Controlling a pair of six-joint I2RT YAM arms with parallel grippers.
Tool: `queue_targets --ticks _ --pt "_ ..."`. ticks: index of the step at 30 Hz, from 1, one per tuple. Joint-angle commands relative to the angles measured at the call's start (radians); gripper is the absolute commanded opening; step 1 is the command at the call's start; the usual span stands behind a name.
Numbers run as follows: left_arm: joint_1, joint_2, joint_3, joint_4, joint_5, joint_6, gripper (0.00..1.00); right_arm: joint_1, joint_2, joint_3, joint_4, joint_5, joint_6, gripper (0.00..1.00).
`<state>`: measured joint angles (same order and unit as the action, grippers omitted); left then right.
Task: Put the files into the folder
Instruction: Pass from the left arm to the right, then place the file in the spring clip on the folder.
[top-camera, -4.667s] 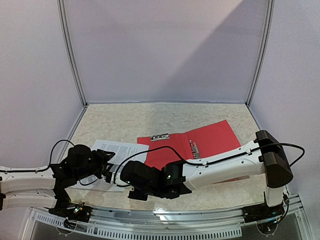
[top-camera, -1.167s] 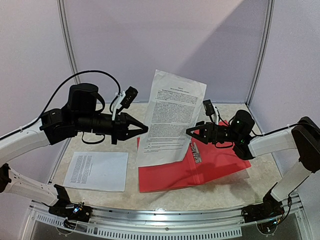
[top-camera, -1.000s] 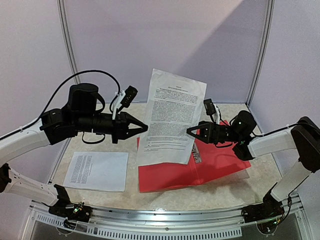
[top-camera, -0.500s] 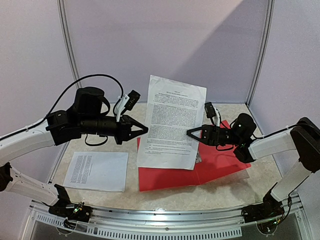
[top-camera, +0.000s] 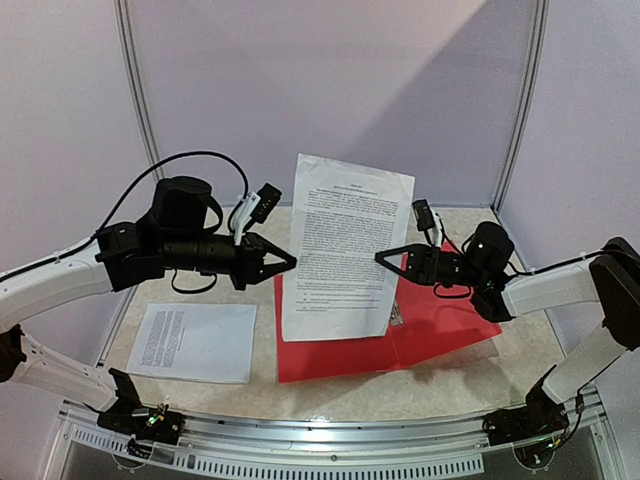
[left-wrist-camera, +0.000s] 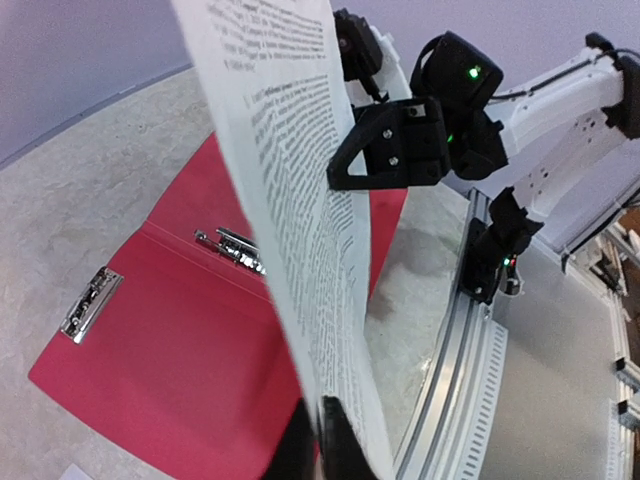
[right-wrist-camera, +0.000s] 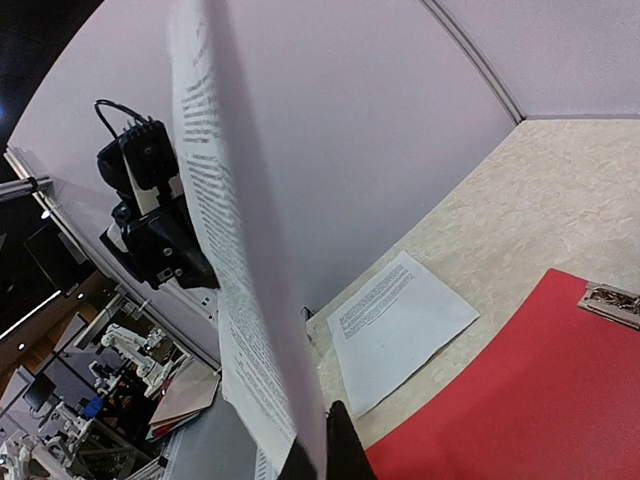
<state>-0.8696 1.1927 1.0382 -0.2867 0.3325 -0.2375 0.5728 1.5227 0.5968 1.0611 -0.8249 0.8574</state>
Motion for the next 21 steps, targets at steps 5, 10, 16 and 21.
queue_targets --ticks 5,10,16,21 --pt "0.041 0.076 0.043 -0.132 -0.249 0.033 0.49 -0.014 -0.071 0.256 -0.865 0.189 -0.296 0.0" --pt "0.142 0.106 0.039 -0.121 -0.329 0.02 0.6 -0.018 -0.09 0.474 -1.362 0.342 -0.43 0.0" --pt "0.17 0.264 0.189 -0.148 -0.4 0.025 0.61 -0.09 -0.015 0.75 -1.909 0.432 -0.474 0.0" --pt "0.183 0.465 0.317 -0.186 -0.217 -0.051 0.57 -0.143 0.039 0.845 -2.144 0.365 -0.523 0.0"
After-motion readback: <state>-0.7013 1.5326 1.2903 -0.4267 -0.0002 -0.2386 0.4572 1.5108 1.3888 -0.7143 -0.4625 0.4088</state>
